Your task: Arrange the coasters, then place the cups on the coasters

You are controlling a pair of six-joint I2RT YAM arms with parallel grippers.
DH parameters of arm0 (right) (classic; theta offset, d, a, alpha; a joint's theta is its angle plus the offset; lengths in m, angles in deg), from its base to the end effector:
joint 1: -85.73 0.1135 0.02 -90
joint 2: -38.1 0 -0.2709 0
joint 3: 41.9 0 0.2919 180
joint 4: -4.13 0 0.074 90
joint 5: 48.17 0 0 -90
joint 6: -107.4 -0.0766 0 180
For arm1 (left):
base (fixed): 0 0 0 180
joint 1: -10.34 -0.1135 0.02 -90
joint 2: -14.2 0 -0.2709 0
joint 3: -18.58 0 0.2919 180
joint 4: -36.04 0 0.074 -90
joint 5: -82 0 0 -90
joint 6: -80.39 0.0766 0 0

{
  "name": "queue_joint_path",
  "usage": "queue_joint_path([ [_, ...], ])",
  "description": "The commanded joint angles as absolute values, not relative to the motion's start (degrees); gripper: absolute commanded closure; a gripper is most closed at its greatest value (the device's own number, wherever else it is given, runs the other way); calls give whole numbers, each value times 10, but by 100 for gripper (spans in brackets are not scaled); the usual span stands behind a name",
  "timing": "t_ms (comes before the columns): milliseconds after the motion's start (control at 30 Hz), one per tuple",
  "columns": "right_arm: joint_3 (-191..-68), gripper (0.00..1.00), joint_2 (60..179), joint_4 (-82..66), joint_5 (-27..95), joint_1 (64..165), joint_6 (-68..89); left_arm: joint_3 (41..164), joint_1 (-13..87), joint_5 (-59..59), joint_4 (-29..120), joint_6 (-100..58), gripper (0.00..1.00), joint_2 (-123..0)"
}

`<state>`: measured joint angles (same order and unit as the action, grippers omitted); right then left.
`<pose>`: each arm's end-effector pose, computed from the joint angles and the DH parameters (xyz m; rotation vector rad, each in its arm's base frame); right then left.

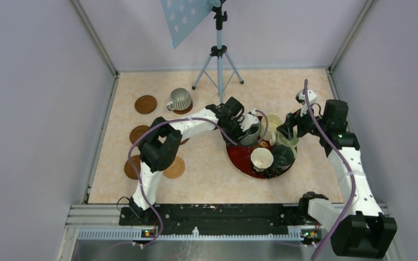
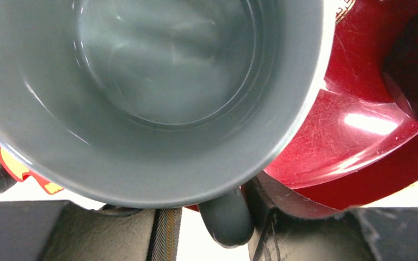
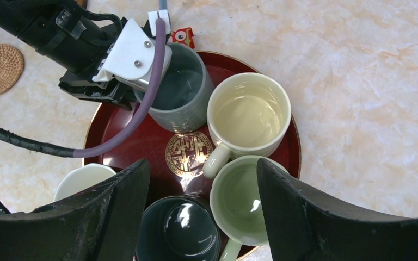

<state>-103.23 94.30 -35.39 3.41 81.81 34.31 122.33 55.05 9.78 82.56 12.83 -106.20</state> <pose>0.2732 0.0290 0.2890 -0.6010 1.9773 0.5028 0.3411 -0.3705 0.1324 1.5727 2.1877 -0.5372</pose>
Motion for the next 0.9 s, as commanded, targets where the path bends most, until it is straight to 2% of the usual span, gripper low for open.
queue_joint_path([
  [0, -1034, 28, 934, -342, 31, 813, 352, 1233, 555, 94, 785, 106, 54, -1074],
  [233, -1035, 28, 935, -340, 31, 813, 351, 1207, 554, 91, 757, 90, 66, -1043],
  [567, -1036, 28, 937, -341, 30, 813, 351, 1159, 549, 84, 728, 66, 98, -981],
  [867, -1035, 28, 938, -340, 32, 813, 351, 1137, 528, 149, 707, 69, 100, -926],
])
